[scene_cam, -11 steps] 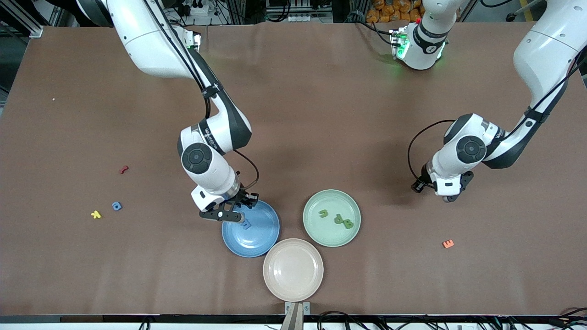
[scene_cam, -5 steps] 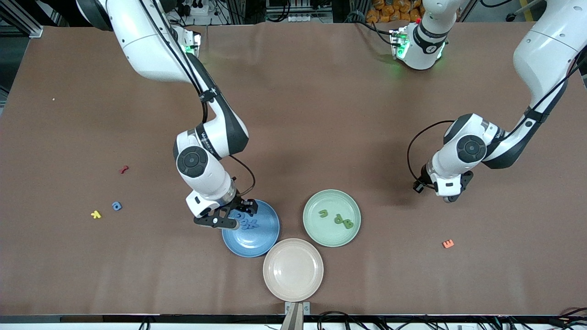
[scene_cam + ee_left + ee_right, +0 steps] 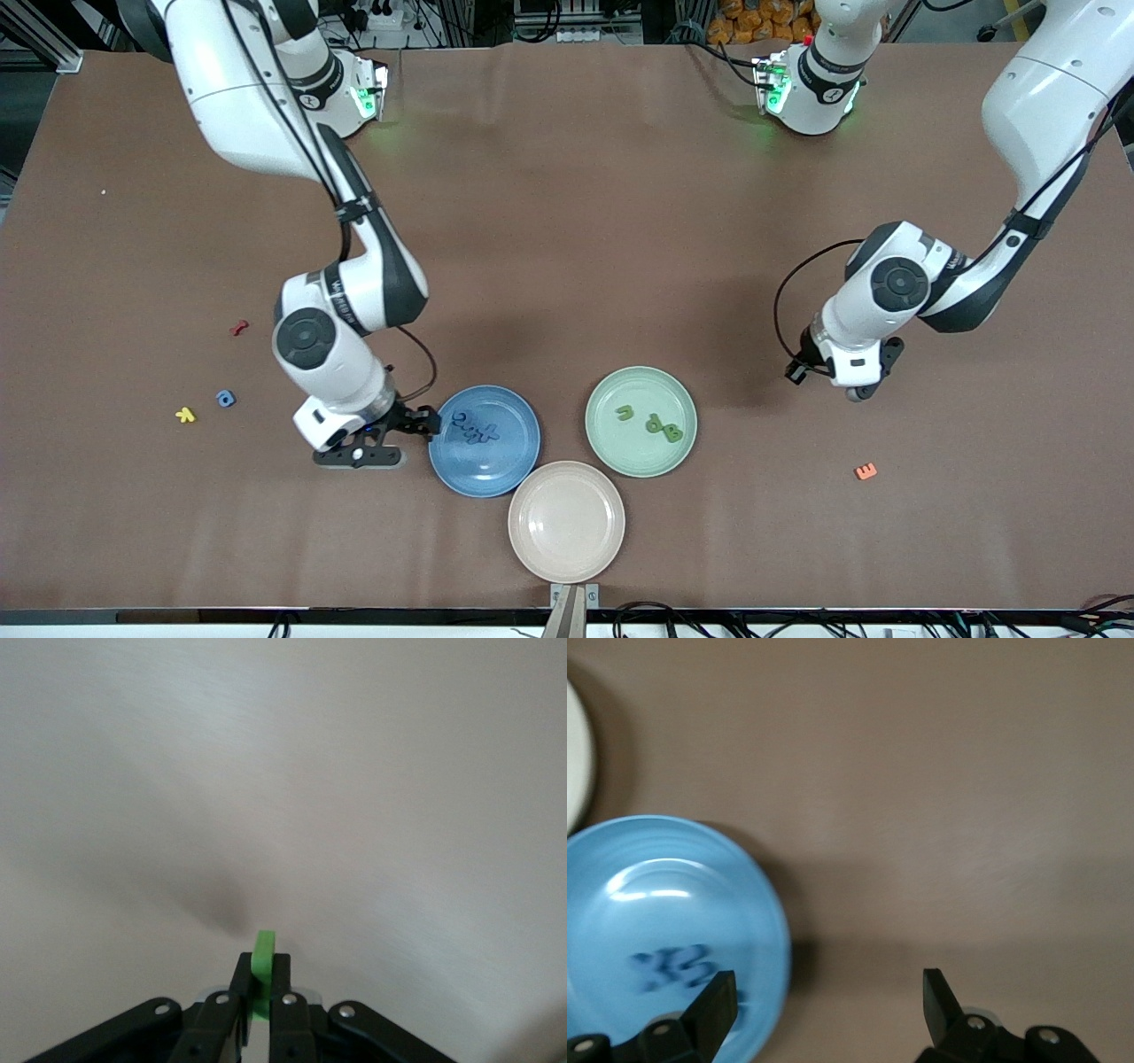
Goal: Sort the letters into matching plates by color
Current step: 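Open the right gripper over the blue plate to drop x, then carry green z to the green plate while the right gripper reaches blue q, then drop z on the green plate while the right gripper grasps blue q, then carry blue q to the blue plate with the right gripper, then open the right gripper over the blue plate to drop q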
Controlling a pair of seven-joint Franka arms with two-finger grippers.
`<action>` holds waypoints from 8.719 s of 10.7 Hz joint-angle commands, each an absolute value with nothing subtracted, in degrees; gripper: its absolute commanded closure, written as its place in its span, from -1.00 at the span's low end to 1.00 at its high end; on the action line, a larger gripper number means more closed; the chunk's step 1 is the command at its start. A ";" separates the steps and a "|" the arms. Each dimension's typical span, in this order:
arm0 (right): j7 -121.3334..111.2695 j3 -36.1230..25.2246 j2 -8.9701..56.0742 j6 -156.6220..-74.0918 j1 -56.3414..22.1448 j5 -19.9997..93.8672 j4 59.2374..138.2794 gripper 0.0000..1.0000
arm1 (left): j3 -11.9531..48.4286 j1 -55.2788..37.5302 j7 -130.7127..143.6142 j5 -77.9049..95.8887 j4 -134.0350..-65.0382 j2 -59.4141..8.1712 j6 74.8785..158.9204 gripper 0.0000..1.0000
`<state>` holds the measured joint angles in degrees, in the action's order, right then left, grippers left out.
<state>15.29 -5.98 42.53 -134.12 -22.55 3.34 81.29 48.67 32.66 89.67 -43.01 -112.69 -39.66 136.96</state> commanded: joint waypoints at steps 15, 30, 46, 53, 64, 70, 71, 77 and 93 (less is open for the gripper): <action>-28.48 -5.01 42.80 -132.36 4.38 3.60 89.20 -0.90 | 34.11 2.30 105.37 -28.74 -95.37 -47.20 160.75 1.00; -27.77 -4.83 37.10 -138.33 7.03 10.63 102.73 -0.80 | 23.91 -3.35 95.12 -38.41 -92.20 -36.75 140.48 -1.00; -28.91 -4.92 37.62 -140.36 7.21 10.55 103.18 0.19 | 28.74 14.06 42.28 -19.09 -117.63 -17.70 122.21 -1.00; -28.92 -4.92 37.62 -140.36 6.68 10.55 102.75 0.51 | 10.04 0.97 14.63 -6.61 -122.52 -11.96 123.58 -1.00; -13.30 -4.75 36.48 -131.51 -2.44 10.63 95.29 0.56 | 6.50 4.39 3.64 2.29 -91.99 -7.37 102.19 -1.00; 16.64 -4.83 34.80 -124.89 -19.66 10.02 89.93 0.57 | 2.02 -2.64 1.23 1.23 -90.08 -0.19 92.30 -1.00; 21.40 -4.83 35.15 -124.89 -22.38 9.93 88.17 0.58 | 2.11 -1.77 0.80 1.23 -90.87 1.04 90.55 -1.00; 32.07 -4.75 39.89 -127.35 -29.70 10.28 83.42 0.58 | 2.81 0.70 0.88 1.14 -94.14 3.00 90.61 -1.00; 8.12 -5.10 47.29 -136.93 -21.47 8.88 77.43 -1.00 | 2.90 0.70 0.79 2.20 -94.57 2.02 95.36 -1.00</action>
